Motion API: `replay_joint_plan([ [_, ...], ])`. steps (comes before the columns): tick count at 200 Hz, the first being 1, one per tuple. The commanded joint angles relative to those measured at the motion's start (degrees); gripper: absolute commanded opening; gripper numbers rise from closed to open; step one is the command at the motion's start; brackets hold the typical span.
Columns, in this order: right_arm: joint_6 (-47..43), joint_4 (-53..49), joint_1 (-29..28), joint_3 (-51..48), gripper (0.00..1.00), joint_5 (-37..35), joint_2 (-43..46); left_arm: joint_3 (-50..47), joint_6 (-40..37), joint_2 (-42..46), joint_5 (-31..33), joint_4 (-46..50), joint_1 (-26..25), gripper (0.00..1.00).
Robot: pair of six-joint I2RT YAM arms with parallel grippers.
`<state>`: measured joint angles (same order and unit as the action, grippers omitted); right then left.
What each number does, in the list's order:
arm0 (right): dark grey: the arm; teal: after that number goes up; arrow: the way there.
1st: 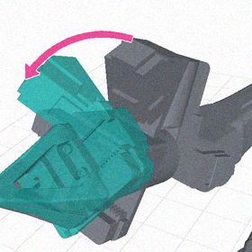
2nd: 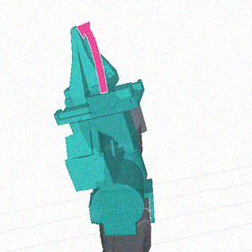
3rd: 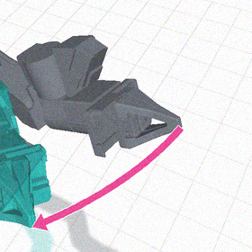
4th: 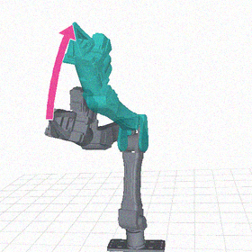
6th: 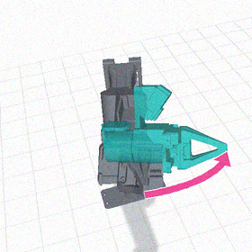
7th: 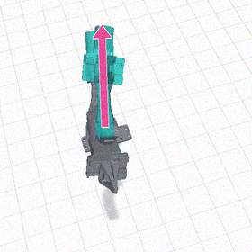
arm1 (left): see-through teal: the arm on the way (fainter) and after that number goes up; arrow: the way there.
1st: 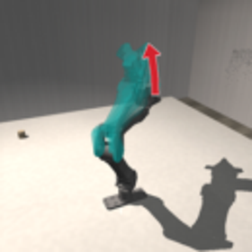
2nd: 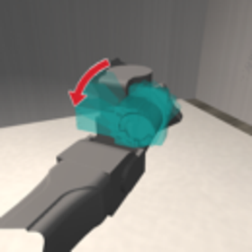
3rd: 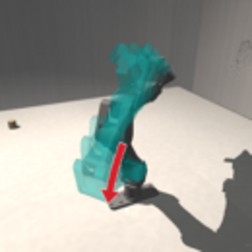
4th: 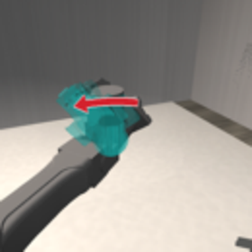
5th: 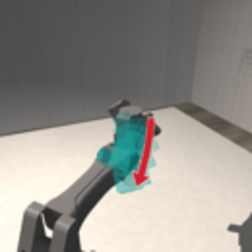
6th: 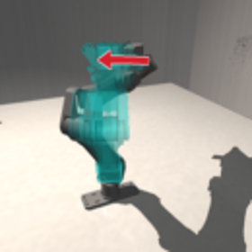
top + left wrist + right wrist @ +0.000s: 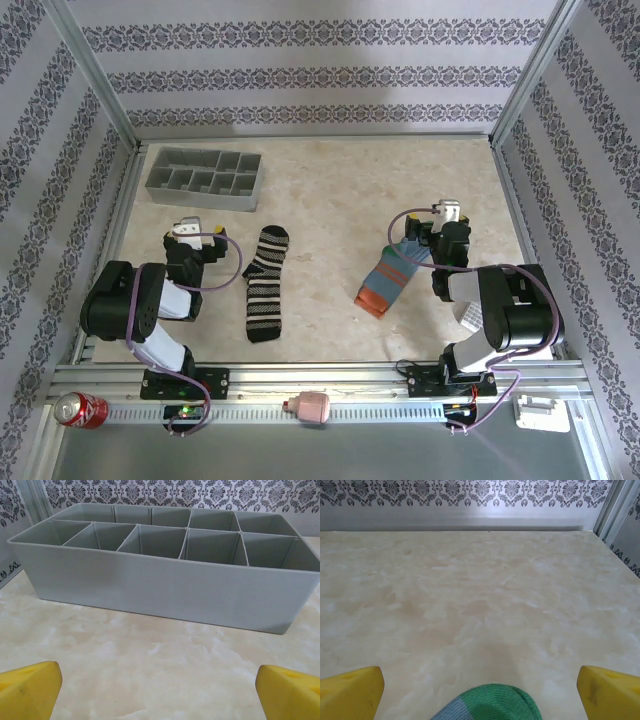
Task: Roll the socks
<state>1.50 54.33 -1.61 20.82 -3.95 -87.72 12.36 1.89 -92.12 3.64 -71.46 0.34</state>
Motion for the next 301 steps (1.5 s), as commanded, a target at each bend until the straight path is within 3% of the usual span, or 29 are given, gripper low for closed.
replay_joint_plan([
  [1,-0.17,1.83,0.20,0.19,0.98,1.30,-0.43,-0.15,-0.22,-0.22,0.67,-3.17,-0.34,0.99],
  [153,-0.18,3.46,0.20,-0.70,0.98,1.64,-0.05,3.01,1.48,0.98,5.02,4.50,-0.34,0.99],
  [166,-1.17,3.30,-1.46,-0.78,0.98,-2.45,2.43,1.79,1.42,1.23,5.47,1.88,-0.34,0.99],
  [187,-4.68,-7.43,-6.73,0.81,0.98,-12.75,11.20,1.62,-0.87,4.63,6.39,3.61,-1.93,0.99],
  [207,-8.81,-13.76,-13.87,6.23,0.98,-22.27,20.88,5.32,-2.25,14.80,16.01,18.14,-5.76,0.99],
  [217,-2.65,-23.52,-16.48,12.47,0.98,-28.72,24.40,8.47,0.07,19.86,20.58,26.18,-6.54,0.99],
  [227,8.42,-39.73,-17.21,20.38,0.98,-29.52,27.14,12.77,8.68,24.04,27.13,35.75,-6.58,0.99],
  [237,20.03,-47.87,-16.49,23.27,0.98,-24.35,29.01,19.80,25.30,27.95,29.31,57.01,-6.55,0.99],
  [245,29.93,-45.63,-12.42,21.20,0.98,-16.96,29.18,24.87,35.67,29.63,26.30,73.40,-6.45,0.99],
  [255,36.94,-40.74,-5.70,18.75,0.98,0.96,27.91,25.82,39.74,29.81,20.89,74.36,-5.77,0.99],
  [264,37.45,-41.55,-4.65,19.69,0.98,8.51,26.09,27.65,42.58,29.00,11.03,75.84,-4.08,0.99],
  [270,34.68,-47.02,-7.04,22.36,0.98,7.67,25.20,30.22,44.30,27.40,6.69,79.71,-3.81,0.99],
  [281,27.25,-56.12,-14.81,27.24,0.98,-0.32,23.45,34.70,46.57,24.14,0.00,88.08,-4.91,0.99],
  [289,21.51,-59.70,-19.83,29.61,0.96,-2.73,21.56,36.31,48.56,22.56,-3.23,92.45,-6.60,0.91],
  [301,17.88,-63.93,-25.00,32.06,0.82,-1.99,18.96,35.99,51.99,21.50,-7.66,95.28,-10.09,0.74],
])
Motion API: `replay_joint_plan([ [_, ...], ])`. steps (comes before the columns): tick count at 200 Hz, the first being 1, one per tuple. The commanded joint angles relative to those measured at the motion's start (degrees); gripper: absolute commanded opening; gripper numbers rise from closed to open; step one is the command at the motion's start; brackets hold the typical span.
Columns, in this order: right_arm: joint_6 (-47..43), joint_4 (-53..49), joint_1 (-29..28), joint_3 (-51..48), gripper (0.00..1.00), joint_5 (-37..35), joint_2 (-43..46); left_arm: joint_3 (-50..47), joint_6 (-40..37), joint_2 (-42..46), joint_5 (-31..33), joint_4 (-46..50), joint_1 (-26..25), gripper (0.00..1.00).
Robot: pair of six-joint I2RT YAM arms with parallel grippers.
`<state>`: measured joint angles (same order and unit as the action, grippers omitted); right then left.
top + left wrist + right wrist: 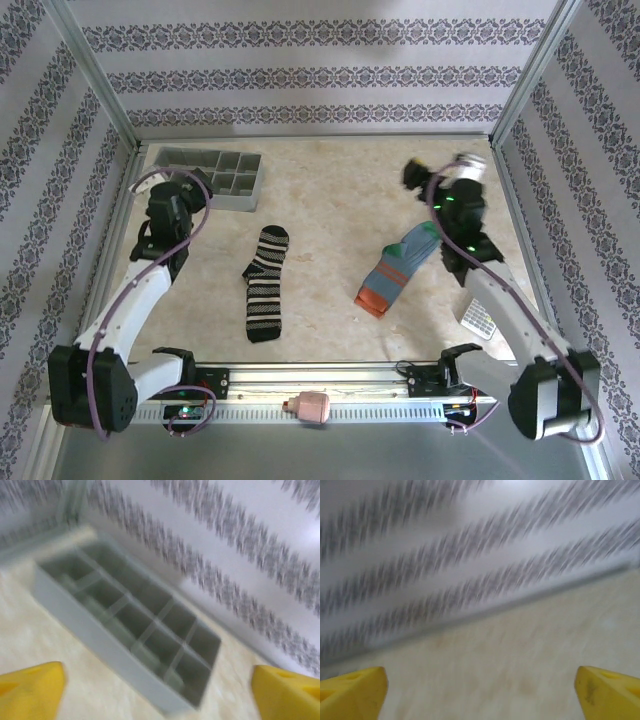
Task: Roll the socks
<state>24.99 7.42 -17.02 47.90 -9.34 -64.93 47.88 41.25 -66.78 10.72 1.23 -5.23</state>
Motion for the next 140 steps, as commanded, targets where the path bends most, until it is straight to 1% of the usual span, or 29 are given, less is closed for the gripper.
replay_joint_plan([
  [1,-5.77,-17.28,-9.95,5.08,0.80,3.52,-4.04,0.33,12.89,-3.86,-14.97,22.67,-4.83,0.73],
  [10,-6.71,-18.95,-13.01,5.47,0.72,4.58,-5.57,-0.45,14.67,-4.74,-16.89,22.93,-8.42,0.60],
  [22,-8.40,-19.15,-17.03,4.85,0.62,6.63,-6.80,-0.67,16.28,-6.62,-18.68,23.02,-12.48,0.48],
  [27,-9.03,-18.88,-18.77,4.47,0.58,6.93,-7.08,-0.58,16.71,-7.53,-18.70,22.94,-13.95,0.44],
  [36,-9.53,-18.25,-21.22,3.66,0.55,8.03,-7.49,-0.67,17.45,-9.20,-18.59,21.92,-15.87,0.38],
  [52,-8.95,-16.43,-22.59,2.18,0.50,14.50,-8.62,-0.77,18.81,-13.26,-20.85,18.11,-16.89,0.28],
  [61,-8.88,-16.02,-23.31,1.72,0.46,17.18,-9.47,0.37,18.31,-16.71,-22.09,17.68,-16.93,0.26],
  [65,-9.09,-15.97,-23.56,1.60,0.44,18.07,-9.86,1.30,17.64,-18.33,-22.57,18.01,-16.91,0.23],
  [78,-9.76,-16.09,-24.31,1.22,0.41,20.10,-10.88,3.58,15.25,-23.24,-23.34,19.72,-16.91,0.19],
  [106,-10.87,-15.38,-24.87,-0.18,0.43,22.83,-10.52,3.65,14.80,-29.64,-25.64,15.38,-16.91,0.15],
  [117,-11.77,-15.04,-25.06,-0.96,0.44,23.70,-9.91,5.19,13.60,-32.45,-26.51,14.62,-17.06,0.12],
  [140,-15.86,-13.70,-25.36,-3.57,0.44,25.26,-8.05,8.96,12.51,-37.71,-28.18,13.54,-17.87,0.12],
])
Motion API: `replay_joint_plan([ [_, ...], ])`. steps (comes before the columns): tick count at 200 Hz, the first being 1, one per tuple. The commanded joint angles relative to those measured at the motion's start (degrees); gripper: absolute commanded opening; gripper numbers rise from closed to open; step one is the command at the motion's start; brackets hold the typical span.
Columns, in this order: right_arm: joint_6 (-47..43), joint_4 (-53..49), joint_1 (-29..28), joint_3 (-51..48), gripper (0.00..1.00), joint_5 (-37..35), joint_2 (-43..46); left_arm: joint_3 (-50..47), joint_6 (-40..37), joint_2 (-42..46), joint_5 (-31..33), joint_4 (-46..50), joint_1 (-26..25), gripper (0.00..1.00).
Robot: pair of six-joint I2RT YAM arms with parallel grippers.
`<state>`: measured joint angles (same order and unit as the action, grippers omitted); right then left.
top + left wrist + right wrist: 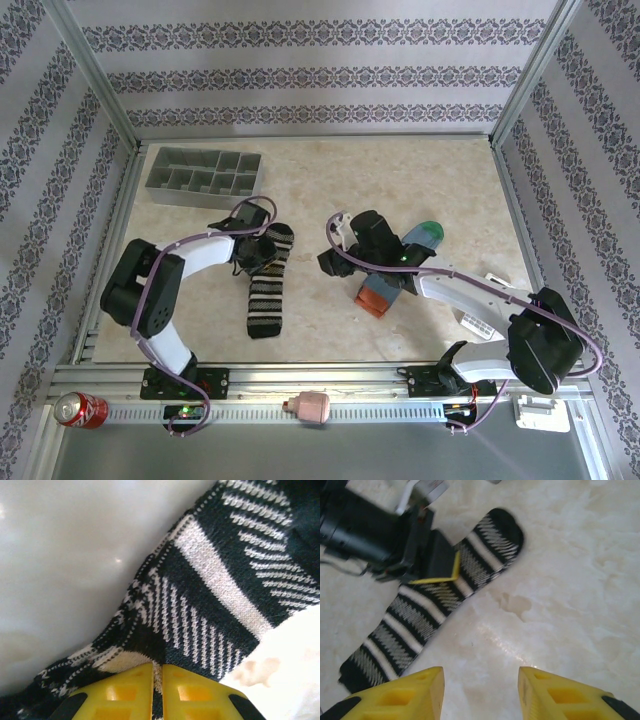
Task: Roll the socks
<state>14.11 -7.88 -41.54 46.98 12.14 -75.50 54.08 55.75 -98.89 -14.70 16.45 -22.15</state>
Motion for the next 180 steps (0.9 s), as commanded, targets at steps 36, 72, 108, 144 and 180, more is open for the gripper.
replay_joint_plan([
  [36,-15.24,3.12,-1.74,-6.90,0.50,5.67,5.79,7.89,-0.28,-10.95,-3.61,-2.52,-3.65,0.12],
  [72,-30.82,2.35,-7.45,-8.89,0.55,2.71,6.68,10.78,2.00,-7.37,-2.80,-1.14,-3.88,0.19],
  [108,-40.38,0.82,-14.90,-4.85,0.54,-1.69,0.76,12.72,2.96,2.06,-3.16,4.55,-2.00,0.32],
  [144,-46.12,1.63,-20.94,-0.47,0.52,-5.16,-8.44,0.08,3.82,15.04,-10.77,3.60,3.85,0.32],
  [180,-50.22,3.01,-24.94,3.09,0.49,-11.02,-16.60,-13.58,6.04,30.64,-15.99,3.70,10.41,0.32],
])
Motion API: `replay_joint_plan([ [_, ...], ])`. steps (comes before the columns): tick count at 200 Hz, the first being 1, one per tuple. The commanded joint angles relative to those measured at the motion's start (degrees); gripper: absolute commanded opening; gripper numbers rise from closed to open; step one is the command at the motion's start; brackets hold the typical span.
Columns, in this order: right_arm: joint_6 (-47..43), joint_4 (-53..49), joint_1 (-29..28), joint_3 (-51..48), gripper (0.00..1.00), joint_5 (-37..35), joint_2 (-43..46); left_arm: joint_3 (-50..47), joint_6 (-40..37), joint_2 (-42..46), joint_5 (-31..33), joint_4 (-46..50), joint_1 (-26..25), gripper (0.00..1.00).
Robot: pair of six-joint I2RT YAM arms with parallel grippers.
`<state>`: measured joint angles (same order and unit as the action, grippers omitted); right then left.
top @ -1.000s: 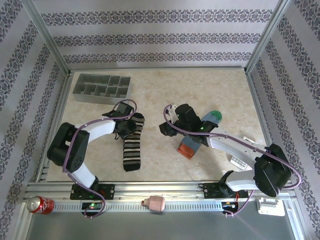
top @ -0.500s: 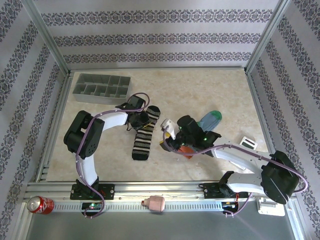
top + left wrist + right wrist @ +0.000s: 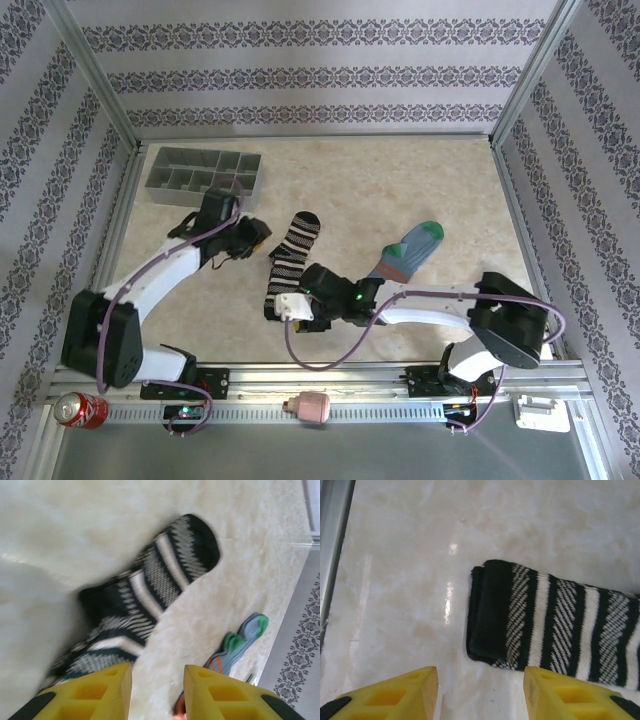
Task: Roll the socks
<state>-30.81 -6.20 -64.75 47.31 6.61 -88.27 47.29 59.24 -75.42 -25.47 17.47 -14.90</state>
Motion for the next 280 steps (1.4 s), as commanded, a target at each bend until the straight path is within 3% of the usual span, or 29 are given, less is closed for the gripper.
replay_joint_plan([
  [1,-5.40,1.39,-1.80,2.82,0.49,-5.57,-4.02,-7.08,2.54,7.54,-5.30,2.70,3.31,0.32],
  [58,-7.81,4.74,-3.09,4.86,0.45,-11.75,-10.69,-16.09,5.84,18.53,-6.93,3.93,6.78,0.32],
  [105,-8.40,4.88,-3.54,6.65,0.32,-13.65,-13.88,-16.71,5.56,19.97,-7.13,5.01,7.25,0.32],
  [178,-3.38,5.27,-4.09,6.47,0.00,-14.61,-16.08,-16.14,5.15,20.84,-6.93,6.12,8.50,0.31],
  [187,-2.84,4.89,-4.09,6.71,0.00,-14.20,-15.78,-16.17,5.14,21.04,-6.71,6.33,8.69,0.31],
  [230,3.96,2.23,-0.59,7.69,0.00,-6.75,-12.95,-16.37,5.49,22.20,-6.34,6.96,9.36,0.31],
  [280,12.40,-0.97,6.25,8.38,0.00,11.46,-10.91,-16.89,6.06,22.67,-6.82,6.26,9.45,0.30],
])
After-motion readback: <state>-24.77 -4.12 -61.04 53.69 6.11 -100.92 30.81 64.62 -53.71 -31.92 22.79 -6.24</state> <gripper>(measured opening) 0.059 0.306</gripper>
